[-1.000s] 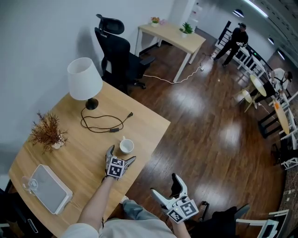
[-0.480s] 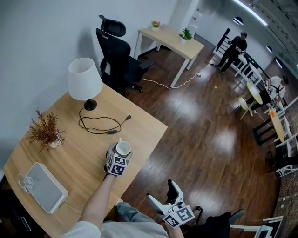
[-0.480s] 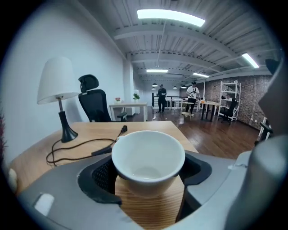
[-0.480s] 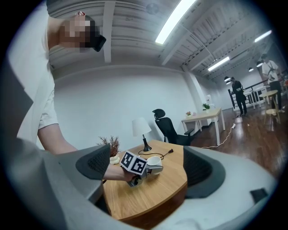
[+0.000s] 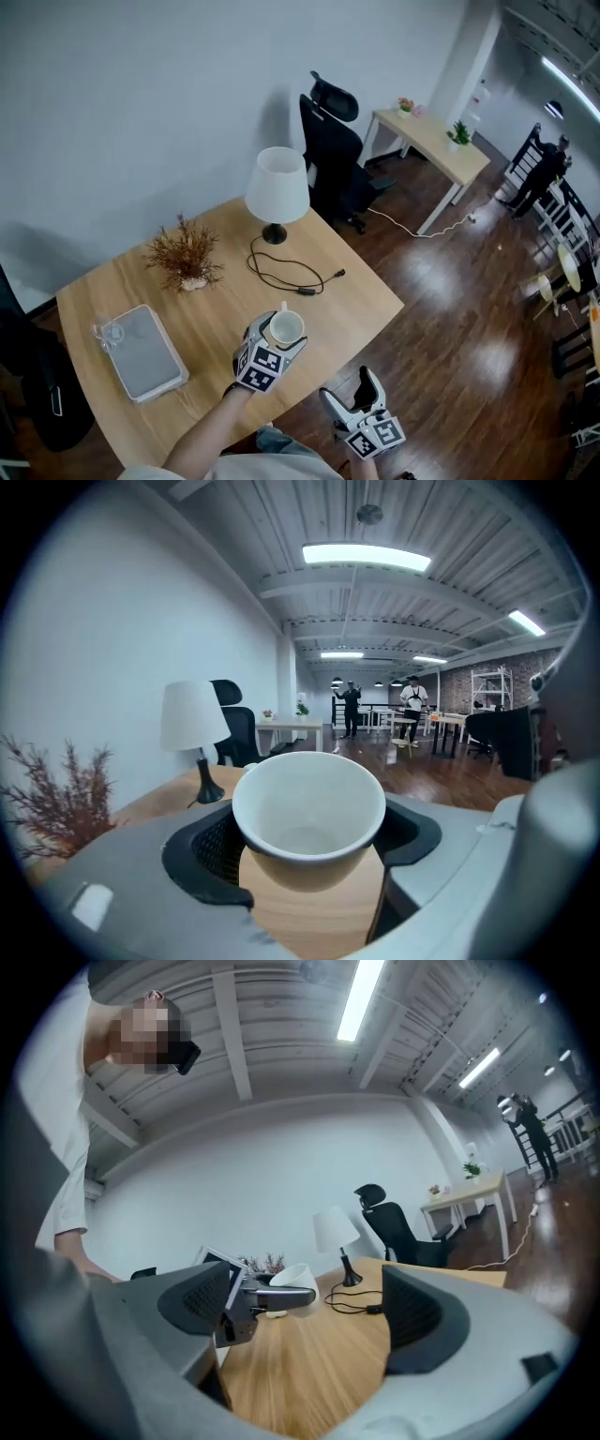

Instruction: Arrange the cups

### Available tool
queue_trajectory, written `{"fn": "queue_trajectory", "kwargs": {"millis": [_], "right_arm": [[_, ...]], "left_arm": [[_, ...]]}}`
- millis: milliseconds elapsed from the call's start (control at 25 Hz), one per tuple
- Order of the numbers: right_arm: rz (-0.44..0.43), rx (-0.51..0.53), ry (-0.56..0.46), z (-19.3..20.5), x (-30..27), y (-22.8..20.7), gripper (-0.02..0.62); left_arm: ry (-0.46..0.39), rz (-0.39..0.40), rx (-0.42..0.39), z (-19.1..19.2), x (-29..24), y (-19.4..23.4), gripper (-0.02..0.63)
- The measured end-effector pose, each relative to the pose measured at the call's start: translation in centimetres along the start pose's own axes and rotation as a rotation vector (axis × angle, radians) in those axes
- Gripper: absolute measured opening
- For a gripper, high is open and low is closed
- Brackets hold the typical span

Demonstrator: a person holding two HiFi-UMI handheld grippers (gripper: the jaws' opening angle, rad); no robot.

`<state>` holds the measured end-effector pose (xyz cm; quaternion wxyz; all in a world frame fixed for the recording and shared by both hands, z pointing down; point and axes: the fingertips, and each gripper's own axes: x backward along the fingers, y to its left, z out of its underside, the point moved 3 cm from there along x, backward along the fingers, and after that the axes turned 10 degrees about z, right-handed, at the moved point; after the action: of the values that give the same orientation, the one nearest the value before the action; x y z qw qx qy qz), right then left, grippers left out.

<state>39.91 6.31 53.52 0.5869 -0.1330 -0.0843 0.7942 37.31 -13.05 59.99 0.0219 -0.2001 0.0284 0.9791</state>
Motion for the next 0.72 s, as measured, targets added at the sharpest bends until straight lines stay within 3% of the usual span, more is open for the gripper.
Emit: {"fn": "queue_trajectory", "kwargs": {"millis": [440, 720], "right_arm": [[-0.345, 0.011, 0.040, 0.0, -7.2, 12.4, 0.503], [-0.563, 0.021, 0.075, 1.4, -10.2, 22.4, 0.503]], "left_arm": [[-0.104, -0.318, 0.132, -1.8, 23.0, 2.7, 0.396], [-0.112, -0.543, 0.220, 2.2, 35.1, 3.1, 0.396]]}}
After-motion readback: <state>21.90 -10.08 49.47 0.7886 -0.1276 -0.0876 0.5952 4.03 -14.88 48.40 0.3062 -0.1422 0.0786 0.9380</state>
